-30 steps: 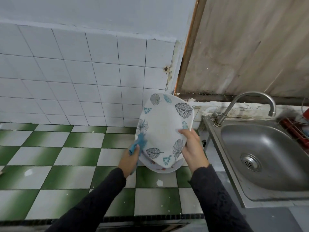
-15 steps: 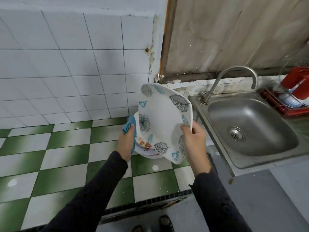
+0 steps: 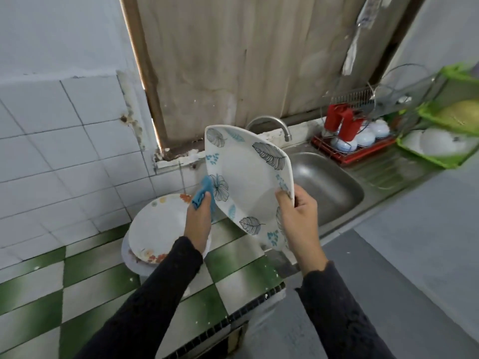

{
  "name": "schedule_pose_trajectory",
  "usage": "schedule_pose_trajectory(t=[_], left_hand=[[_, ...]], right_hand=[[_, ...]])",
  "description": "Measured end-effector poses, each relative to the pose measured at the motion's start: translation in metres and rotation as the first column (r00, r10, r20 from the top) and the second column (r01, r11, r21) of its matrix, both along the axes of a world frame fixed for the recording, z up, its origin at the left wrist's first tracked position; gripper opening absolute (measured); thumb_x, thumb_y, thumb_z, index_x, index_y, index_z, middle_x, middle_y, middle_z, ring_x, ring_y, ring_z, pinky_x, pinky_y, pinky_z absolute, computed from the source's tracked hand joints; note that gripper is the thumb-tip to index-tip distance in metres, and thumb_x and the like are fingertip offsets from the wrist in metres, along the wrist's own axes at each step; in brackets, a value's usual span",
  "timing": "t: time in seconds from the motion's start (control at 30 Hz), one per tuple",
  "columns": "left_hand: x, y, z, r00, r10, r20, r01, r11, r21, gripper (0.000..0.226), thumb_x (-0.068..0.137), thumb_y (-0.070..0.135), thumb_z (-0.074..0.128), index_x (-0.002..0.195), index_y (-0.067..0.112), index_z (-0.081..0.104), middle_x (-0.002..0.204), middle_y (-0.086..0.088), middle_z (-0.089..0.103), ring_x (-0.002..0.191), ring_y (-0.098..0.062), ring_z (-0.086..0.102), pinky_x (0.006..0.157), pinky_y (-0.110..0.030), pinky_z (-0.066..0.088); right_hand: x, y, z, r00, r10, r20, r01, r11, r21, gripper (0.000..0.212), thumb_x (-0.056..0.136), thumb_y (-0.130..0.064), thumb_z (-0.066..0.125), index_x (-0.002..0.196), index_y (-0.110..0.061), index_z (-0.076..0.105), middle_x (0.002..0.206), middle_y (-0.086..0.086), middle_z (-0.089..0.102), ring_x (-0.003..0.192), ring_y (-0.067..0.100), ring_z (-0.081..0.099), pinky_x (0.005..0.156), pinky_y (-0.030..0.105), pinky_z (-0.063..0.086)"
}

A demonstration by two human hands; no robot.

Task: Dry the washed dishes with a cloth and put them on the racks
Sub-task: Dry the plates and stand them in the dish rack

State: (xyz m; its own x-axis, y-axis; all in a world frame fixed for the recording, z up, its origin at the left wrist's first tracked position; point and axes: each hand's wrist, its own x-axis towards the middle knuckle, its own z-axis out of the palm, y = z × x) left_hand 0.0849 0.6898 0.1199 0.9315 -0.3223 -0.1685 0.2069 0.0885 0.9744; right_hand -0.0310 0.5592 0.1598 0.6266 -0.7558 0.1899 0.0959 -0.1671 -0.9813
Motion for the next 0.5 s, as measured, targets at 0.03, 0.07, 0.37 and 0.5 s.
schedule_pose_trajectory(t=[0.03,0.07,0.37,0.5], left_hand=[[-0.005,-0.013,0.004,1.0,-0.018,0.006,0.019,1.0,-0.025,0.028,0.105,0.026,0.045,0.124,0.012,0.059,0.112,-0.022,0.064,0.103,-0.038,0.06,0.096,-0.044,0.05],[-0.015,-0.031,0.01,0.999,-0.038,0.01,0.038,0.999,-0.037,0.026,0.104,0.028,0.046,0.123,0.015,0.059,0.117,-0.017,0.065,0.109,-0.033,0.061,0.098,-0.043,0.049],[-0.094,-0.198,0.045,0.988,-0.15,0.043,0.152,0.987,-0.048,0.045,0.102,0.035,0.049,0.136,0.006,0.055,0.13,-0.02,0.061,0.115,-0.034,0.06,0.107,-0.051,0.044],[-0.128,-0.273,0.063,0.977,-0.191,0.095,0.199,0.977,-0.078,0.051,0.102,0.038,0.047,0.14,0.004,0.049,0.134,-0.028,0.054,0.124,-0.04,0.053,0.109,-0.051,0.041]], right_hand=[[-0.007,-0.011,0.005,1.0,-0.013,0.008,0.014,1.0,-0.014,0.027,0.1,-0.008,0.056,0.109,-0.025,0.074,0.088,0.023,0.064,0.075,0.019,0.052,0.063,0.037,0.047],[-0.018,-0.028,0.012,0.999,-0.03,0.018,0.03,0.999,-0.04,0.031,0.1,-0.009,0.056,0.105,-0.034,0.074,0.091,0.026,0.063,0.074,0.02,0.052,0.062,0.04,0.048],[-0.128,-0.176,0.054,0.98,-0.129,0.151,0.145,0.985,-0.094,0.04,0.098,-0.002,0.054,0.094,-0.036,0.074,0.083,-0.014,0.071,0.079,0.011,0.06,0.069,0.029,0.051],[-0.172,-0.237,0.075,0.966,-0.184,0.18,0.209,0.969,-0.134,0.04,0.097,0.0,0.054,0.074,-0.03,0.068,0.065,-0.015,0.059,0.063,0.006,0.05,0.059,0.023,0.042]])
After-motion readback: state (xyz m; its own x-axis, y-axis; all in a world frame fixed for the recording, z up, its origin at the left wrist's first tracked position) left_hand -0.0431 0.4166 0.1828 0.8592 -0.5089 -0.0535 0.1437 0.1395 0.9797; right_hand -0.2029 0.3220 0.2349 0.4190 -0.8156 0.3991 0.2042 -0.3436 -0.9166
